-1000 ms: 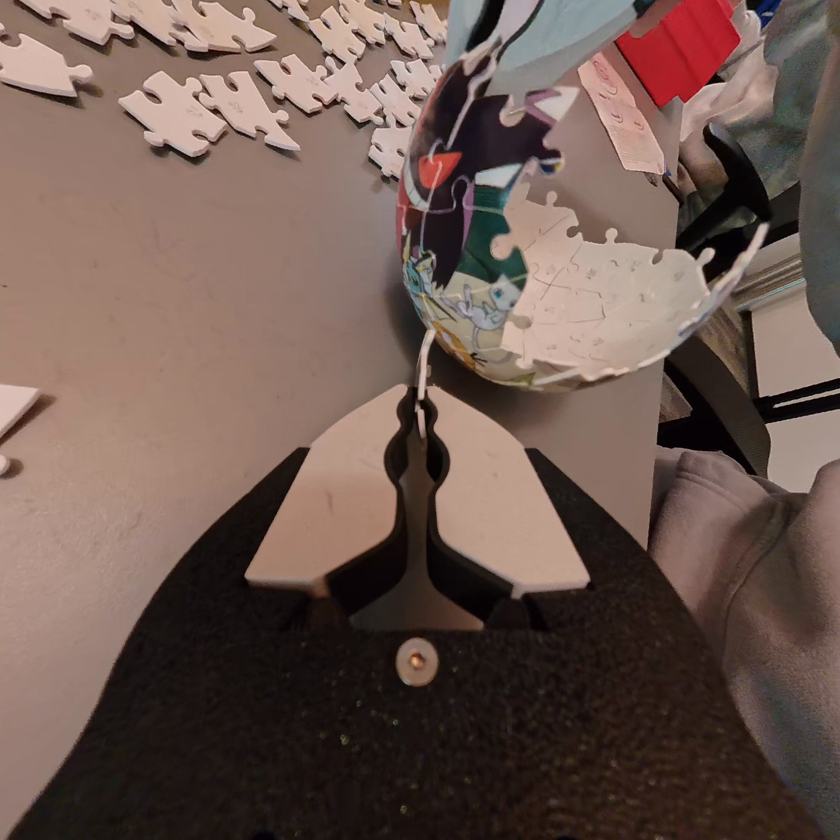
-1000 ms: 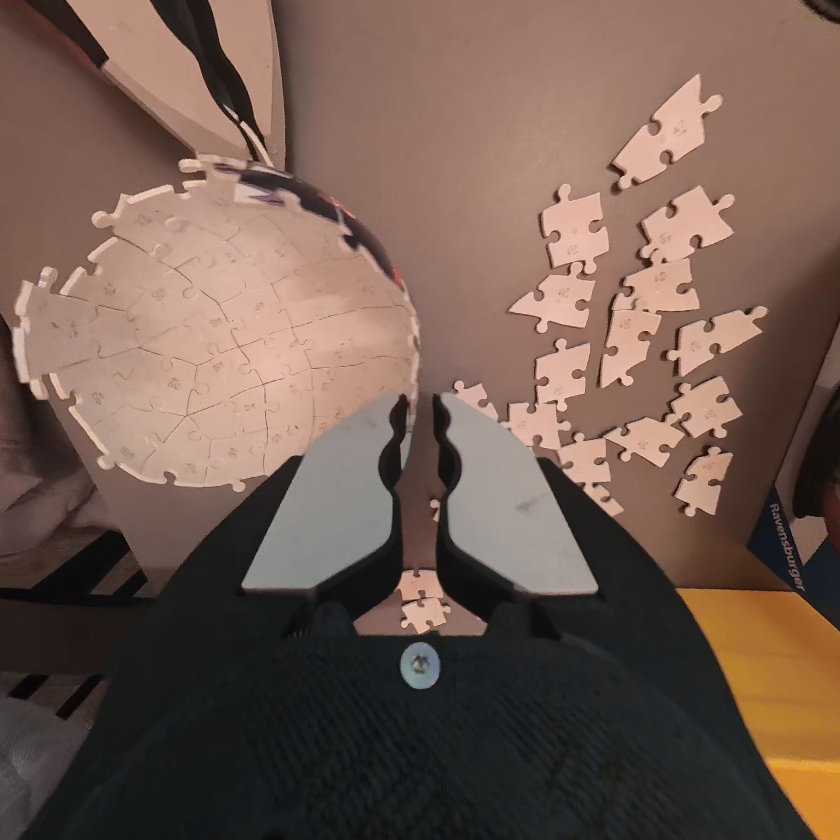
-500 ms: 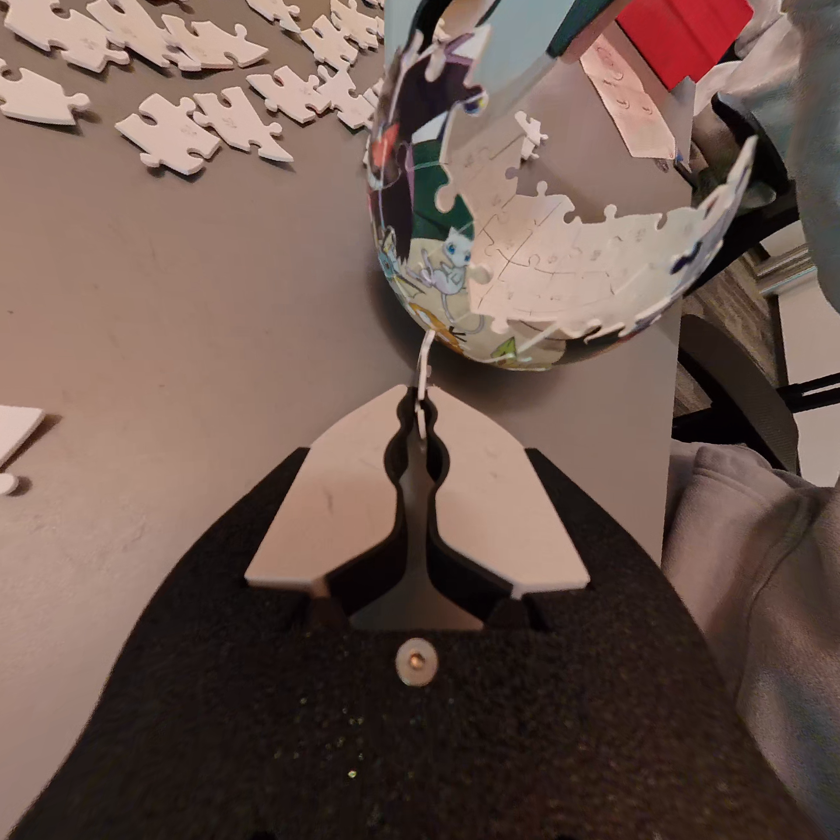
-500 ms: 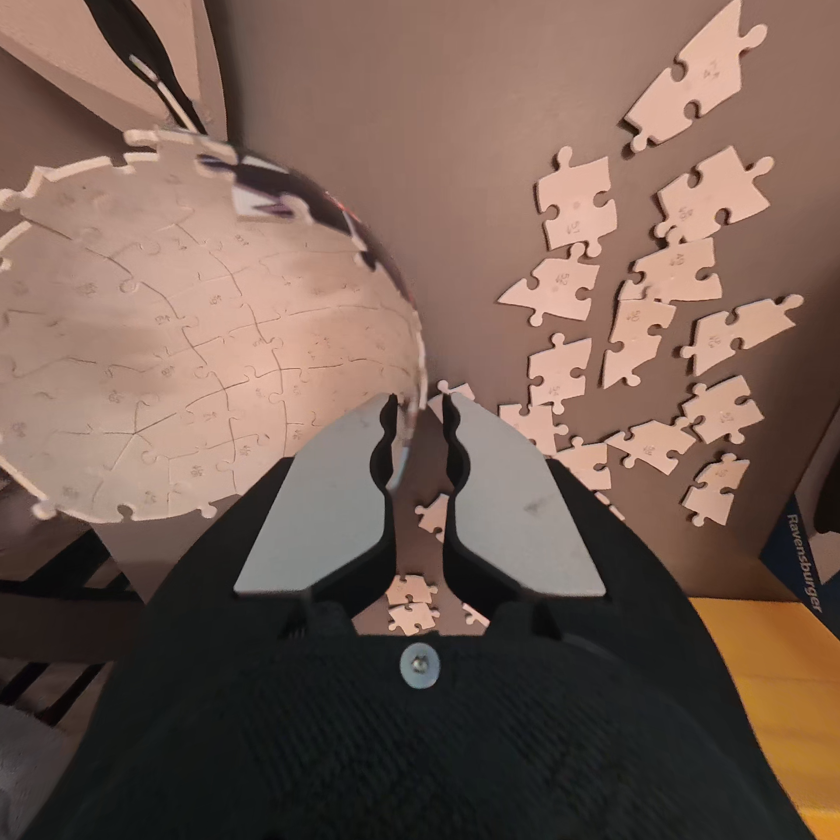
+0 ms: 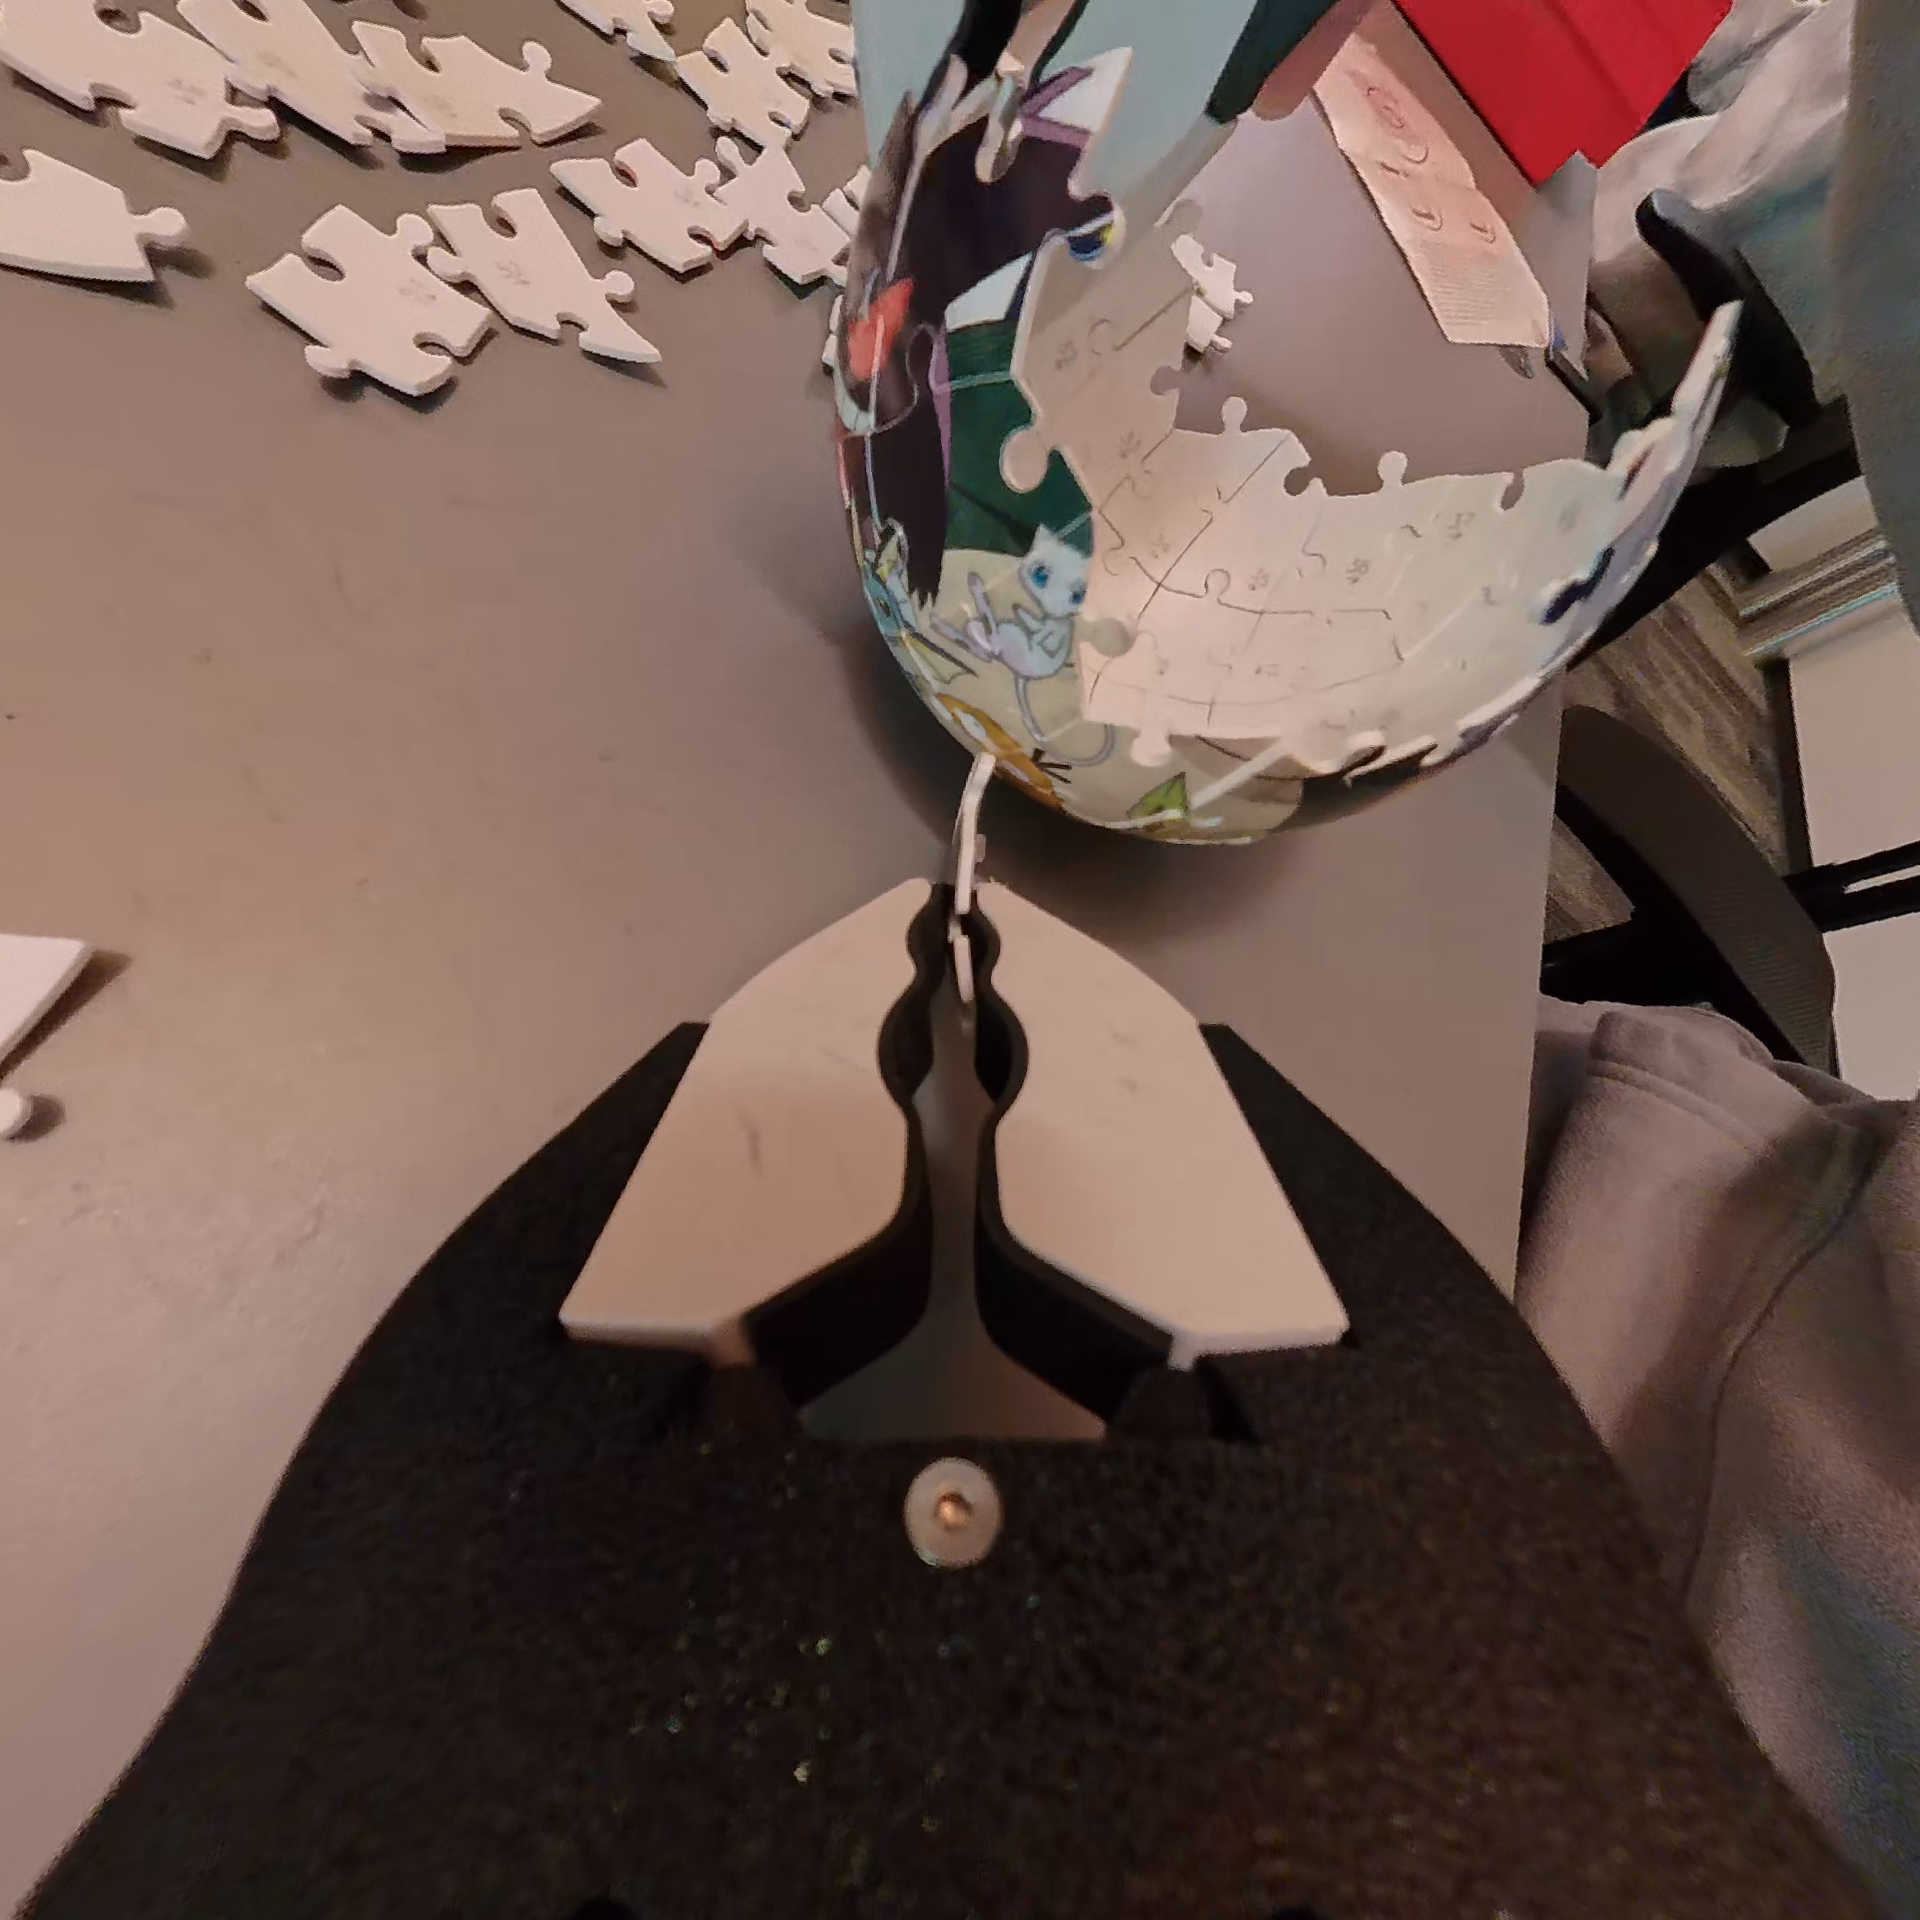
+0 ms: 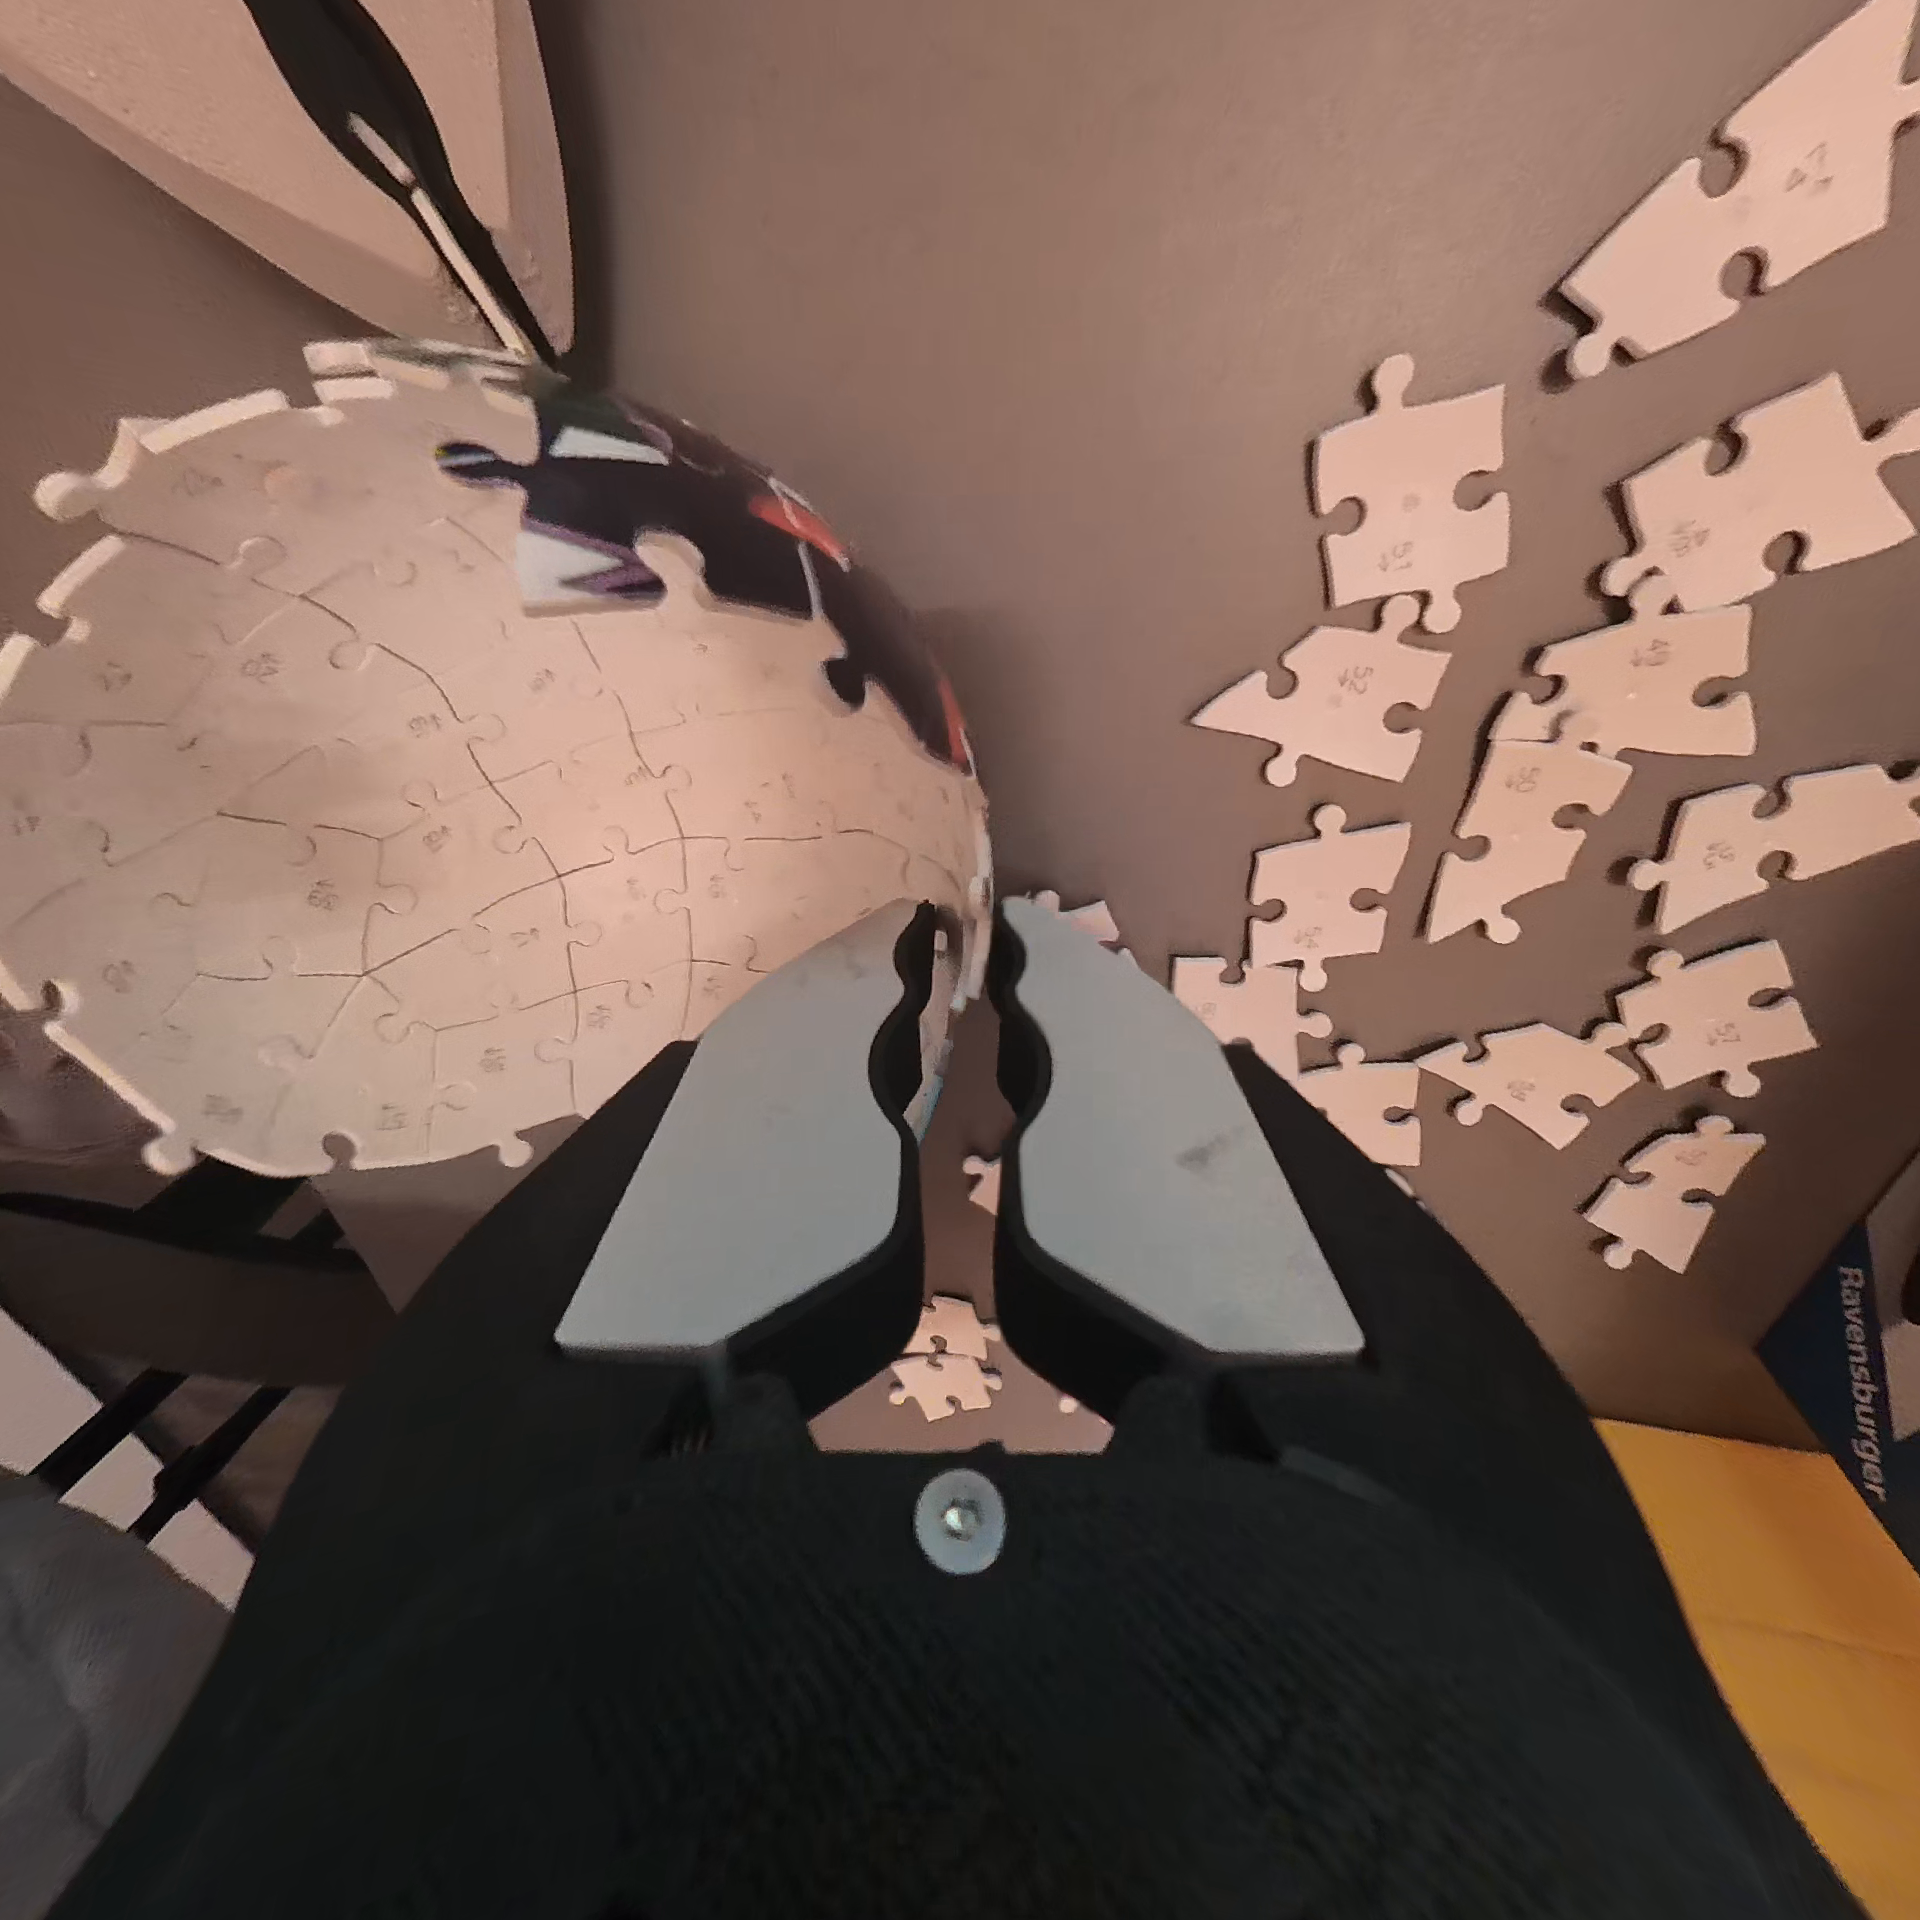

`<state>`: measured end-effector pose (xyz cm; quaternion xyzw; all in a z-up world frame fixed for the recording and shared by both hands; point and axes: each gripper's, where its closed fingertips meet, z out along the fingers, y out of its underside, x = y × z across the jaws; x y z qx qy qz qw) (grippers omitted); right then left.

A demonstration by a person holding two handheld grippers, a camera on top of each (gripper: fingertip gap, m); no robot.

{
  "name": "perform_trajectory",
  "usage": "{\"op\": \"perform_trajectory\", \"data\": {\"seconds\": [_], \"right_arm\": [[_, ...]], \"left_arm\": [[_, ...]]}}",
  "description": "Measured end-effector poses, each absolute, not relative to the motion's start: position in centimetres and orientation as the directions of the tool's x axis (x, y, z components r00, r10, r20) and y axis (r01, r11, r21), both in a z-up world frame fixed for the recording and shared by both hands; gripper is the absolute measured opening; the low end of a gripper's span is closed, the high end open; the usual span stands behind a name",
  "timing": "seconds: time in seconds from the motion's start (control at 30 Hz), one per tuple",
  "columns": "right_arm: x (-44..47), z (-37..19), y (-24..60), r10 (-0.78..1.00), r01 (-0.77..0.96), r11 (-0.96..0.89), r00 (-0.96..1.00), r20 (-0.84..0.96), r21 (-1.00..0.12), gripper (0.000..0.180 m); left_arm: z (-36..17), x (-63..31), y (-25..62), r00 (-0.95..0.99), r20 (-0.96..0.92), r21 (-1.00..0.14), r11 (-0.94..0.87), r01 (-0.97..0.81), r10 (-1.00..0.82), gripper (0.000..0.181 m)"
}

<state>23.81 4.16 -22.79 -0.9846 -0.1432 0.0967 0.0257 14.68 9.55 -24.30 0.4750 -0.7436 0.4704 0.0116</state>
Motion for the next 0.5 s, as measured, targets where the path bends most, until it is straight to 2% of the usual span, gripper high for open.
{"op": "perform_trajectory", "data": {"seconds": [0.5], "right_arm": [[23.96, -22.56, 4.67, 0.292, 0.294, -0.955, 0.932, -0.216, -0.025, 0.005]], "left_arm": [[-24.33, 14.46, 9.29, -0.566, 0.458, -0.69, 0.127, -0.713, -0.685, 0.002]]}}
